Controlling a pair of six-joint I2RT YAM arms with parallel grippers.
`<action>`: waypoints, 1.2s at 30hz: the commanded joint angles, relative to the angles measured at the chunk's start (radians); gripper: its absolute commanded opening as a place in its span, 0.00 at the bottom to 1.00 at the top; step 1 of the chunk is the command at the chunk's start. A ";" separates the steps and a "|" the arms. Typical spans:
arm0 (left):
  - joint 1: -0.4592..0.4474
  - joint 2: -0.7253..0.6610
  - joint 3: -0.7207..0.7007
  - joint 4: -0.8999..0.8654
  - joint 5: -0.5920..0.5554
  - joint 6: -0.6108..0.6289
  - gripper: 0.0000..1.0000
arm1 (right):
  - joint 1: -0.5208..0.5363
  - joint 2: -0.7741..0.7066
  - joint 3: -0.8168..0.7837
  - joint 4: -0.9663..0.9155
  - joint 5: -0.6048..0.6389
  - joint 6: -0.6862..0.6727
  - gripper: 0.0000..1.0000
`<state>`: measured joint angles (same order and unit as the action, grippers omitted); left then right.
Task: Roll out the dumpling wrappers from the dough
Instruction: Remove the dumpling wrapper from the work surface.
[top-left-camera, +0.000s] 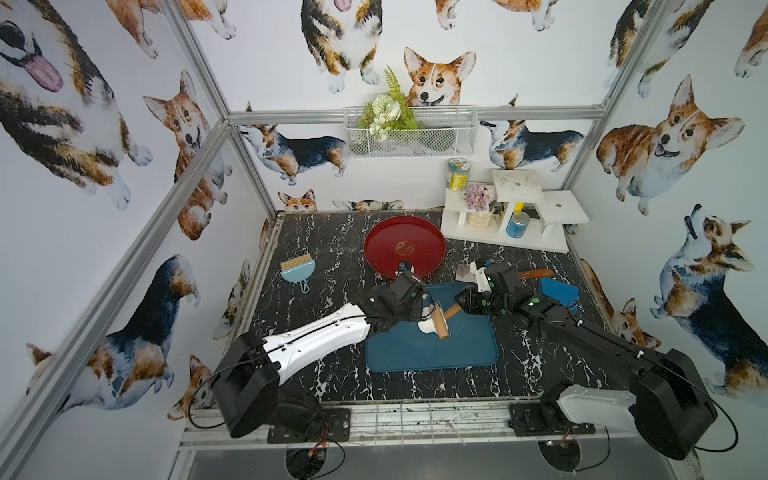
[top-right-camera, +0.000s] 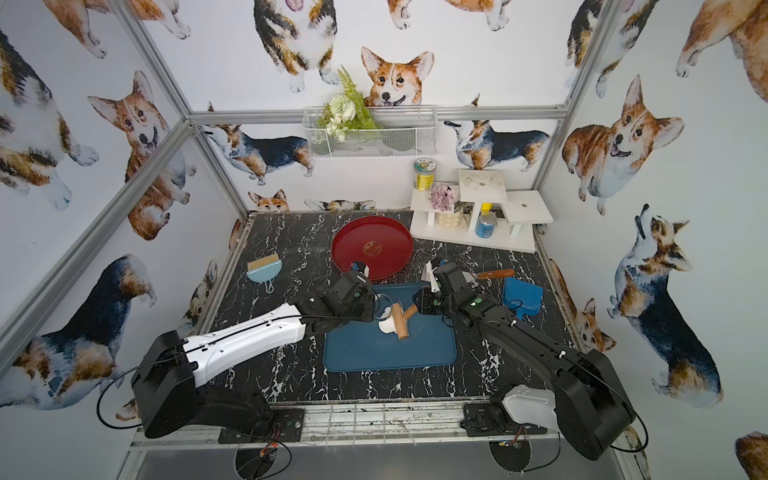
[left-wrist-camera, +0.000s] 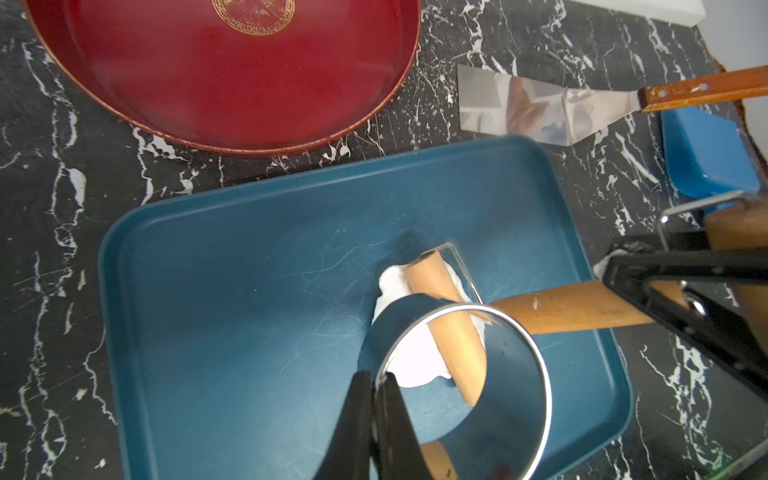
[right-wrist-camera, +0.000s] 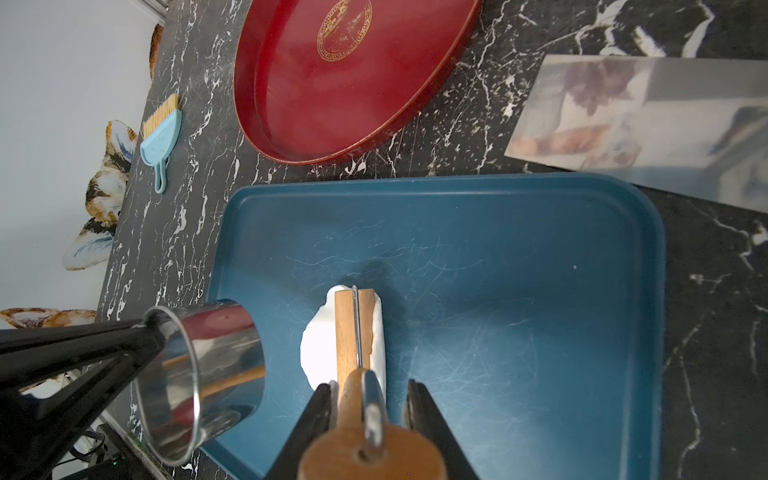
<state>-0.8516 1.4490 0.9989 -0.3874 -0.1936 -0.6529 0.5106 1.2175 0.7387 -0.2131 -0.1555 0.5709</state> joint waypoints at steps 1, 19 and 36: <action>-0.003 0.026 0.005 -0.024 0.007 0.018 0.00 | 0.005 0.009 0.000 -0.063 0.023 -0.009 0.00; -0.006 0.109 0.007 -0.108 -0.096 0.028 0.00 | 0.006 0.019 0.005 -0.055 0.025 -0.010 0.00; -0.006 0.142 -0.009 -0.098 -0.081 0.028 0.00 | 0.006 0.012 0.008 -0.087 0.083 -0.022 0.00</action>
<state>-0.8574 1.5906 0.9947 -0.4831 -0.2714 -0.6304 0.5167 1.2289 0.7456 -0.2108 -0.1459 0.5716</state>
